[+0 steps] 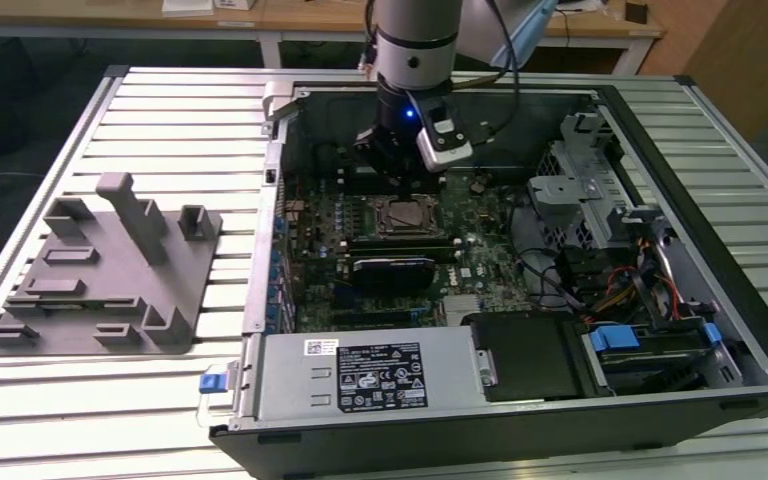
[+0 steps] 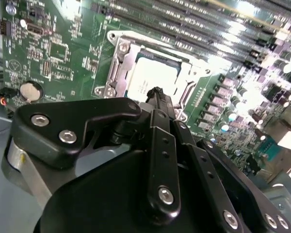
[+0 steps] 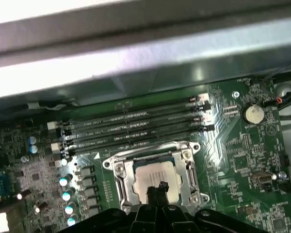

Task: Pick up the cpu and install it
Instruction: 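Install the first cpu locking lever, then install the second cpu locking lever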

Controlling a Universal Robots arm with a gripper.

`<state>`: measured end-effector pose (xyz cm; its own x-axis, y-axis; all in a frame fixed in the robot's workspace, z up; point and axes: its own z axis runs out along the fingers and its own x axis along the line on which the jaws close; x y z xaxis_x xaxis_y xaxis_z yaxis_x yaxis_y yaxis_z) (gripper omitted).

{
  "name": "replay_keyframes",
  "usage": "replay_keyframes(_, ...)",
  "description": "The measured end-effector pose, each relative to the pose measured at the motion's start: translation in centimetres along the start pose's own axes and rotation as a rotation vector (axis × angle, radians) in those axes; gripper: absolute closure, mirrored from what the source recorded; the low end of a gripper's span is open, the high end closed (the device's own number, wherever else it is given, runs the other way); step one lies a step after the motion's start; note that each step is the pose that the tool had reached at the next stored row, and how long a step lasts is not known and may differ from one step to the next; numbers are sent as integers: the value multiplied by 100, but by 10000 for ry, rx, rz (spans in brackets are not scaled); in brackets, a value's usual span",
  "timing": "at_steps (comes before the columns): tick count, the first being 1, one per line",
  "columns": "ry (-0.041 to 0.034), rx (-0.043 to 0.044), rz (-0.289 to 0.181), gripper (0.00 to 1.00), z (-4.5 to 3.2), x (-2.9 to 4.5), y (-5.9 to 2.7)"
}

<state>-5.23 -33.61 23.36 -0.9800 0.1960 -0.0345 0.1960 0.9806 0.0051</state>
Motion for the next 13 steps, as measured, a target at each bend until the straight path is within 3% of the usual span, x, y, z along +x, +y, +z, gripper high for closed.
replay_keyframes(5, 0, 0, 0, 89, 1, -26, -83)
replay_keyframes(13, 0, 3, 0, 89, 0, -33, -116)
